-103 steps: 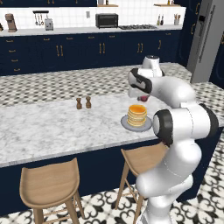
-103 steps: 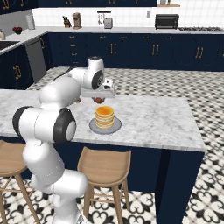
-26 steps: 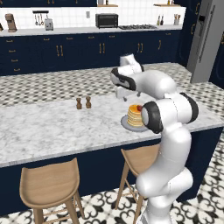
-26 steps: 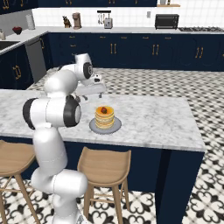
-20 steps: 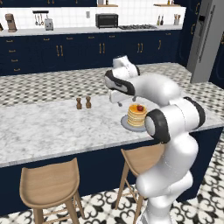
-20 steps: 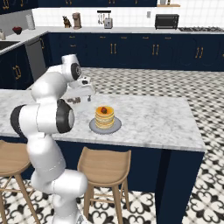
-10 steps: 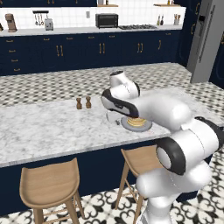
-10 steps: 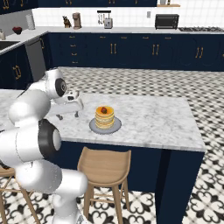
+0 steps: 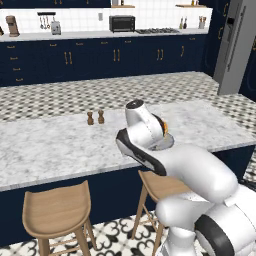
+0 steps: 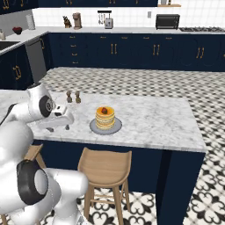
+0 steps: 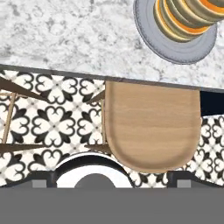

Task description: Take the strawberry from the fridge and place it on top of the pancake, located on the dining counter.

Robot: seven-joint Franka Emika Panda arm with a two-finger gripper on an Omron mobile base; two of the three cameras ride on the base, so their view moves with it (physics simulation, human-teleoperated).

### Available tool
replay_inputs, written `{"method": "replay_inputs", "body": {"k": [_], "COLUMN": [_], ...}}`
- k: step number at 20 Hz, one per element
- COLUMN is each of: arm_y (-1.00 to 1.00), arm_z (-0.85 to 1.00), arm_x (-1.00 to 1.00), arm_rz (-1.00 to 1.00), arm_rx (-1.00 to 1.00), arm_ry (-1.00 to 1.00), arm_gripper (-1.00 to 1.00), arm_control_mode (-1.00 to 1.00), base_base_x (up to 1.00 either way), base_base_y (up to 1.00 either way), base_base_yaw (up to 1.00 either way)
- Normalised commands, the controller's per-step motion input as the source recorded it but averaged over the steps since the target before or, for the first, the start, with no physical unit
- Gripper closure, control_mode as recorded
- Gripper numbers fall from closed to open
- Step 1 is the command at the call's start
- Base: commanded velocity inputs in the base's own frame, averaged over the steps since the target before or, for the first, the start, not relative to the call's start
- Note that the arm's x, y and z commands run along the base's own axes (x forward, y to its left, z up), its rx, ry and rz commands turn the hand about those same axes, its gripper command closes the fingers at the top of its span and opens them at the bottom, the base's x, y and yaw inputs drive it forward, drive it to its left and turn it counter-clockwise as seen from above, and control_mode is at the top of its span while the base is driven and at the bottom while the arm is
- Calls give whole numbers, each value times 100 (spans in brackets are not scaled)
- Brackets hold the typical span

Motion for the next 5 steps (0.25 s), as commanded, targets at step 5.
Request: {"method": "replay_inputs", "body": {"k": [5], "arm_y": [35], "arm_z": [-2], "arm_x": [-4], "arm_rz": [0], "arm_rx": [-6], "arm_ry": [0], "arm_gripper": [-100], "arm_control_mode": [-100], "base_base_x": [0], "base_base_y": [0], "base_base_yaw": [0]}}
